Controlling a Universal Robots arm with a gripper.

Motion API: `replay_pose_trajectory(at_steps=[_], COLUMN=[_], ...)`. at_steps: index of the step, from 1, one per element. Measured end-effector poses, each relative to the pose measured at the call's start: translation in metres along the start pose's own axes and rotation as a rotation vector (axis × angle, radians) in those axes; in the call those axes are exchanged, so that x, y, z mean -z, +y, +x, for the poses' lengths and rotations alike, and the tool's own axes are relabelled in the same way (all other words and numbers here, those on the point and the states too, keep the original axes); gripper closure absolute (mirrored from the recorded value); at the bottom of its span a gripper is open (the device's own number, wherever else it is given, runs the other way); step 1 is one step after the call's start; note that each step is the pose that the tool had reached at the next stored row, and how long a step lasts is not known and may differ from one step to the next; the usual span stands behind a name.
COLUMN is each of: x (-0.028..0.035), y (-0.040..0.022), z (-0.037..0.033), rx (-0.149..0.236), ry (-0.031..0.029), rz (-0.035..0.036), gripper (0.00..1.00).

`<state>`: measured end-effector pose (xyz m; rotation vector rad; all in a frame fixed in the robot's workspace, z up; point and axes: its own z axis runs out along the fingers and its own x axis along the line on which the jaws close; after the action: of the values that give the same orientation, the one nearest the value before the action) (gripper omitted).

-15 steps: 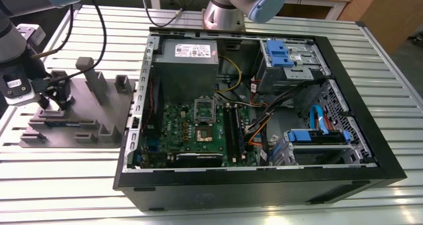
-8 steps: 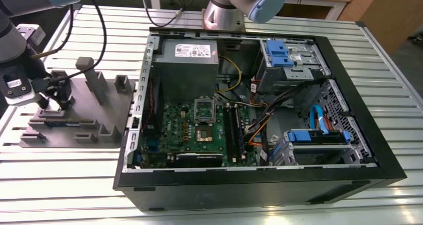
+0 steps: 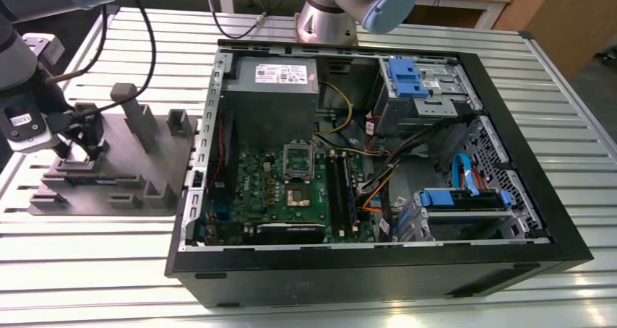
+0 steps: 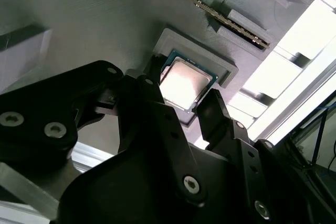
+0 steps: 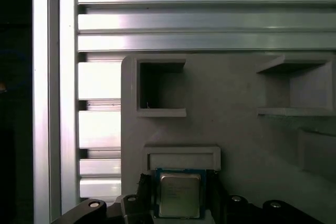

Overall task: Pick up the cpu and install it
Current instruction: 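Pick up the cpu and move it towards the insertion slot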

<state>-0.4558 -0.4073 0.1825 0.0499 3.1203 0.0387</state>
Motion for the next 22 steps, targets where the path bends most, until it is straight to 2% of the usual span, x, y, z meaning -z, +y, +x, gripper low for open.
replay_pose_trajectory(at_steps=[19, 20, 21, 22], x=[0.001, 0.001, 0.0011, 0.0011], y=[0.0, 0.0, 0.0, 0.0], z=[0.0009, 0.0009, 0.0009, 0.0009], rx=[0.012, 0.012, 0.012, 0.012], ry=[0.0002, 0.0002, 0.0004, 0.0004], rz=[-0.0003, -0.0003, -0.0002, -0.0002], gripper=[0.45, 0.47, 0.53, 0.53])
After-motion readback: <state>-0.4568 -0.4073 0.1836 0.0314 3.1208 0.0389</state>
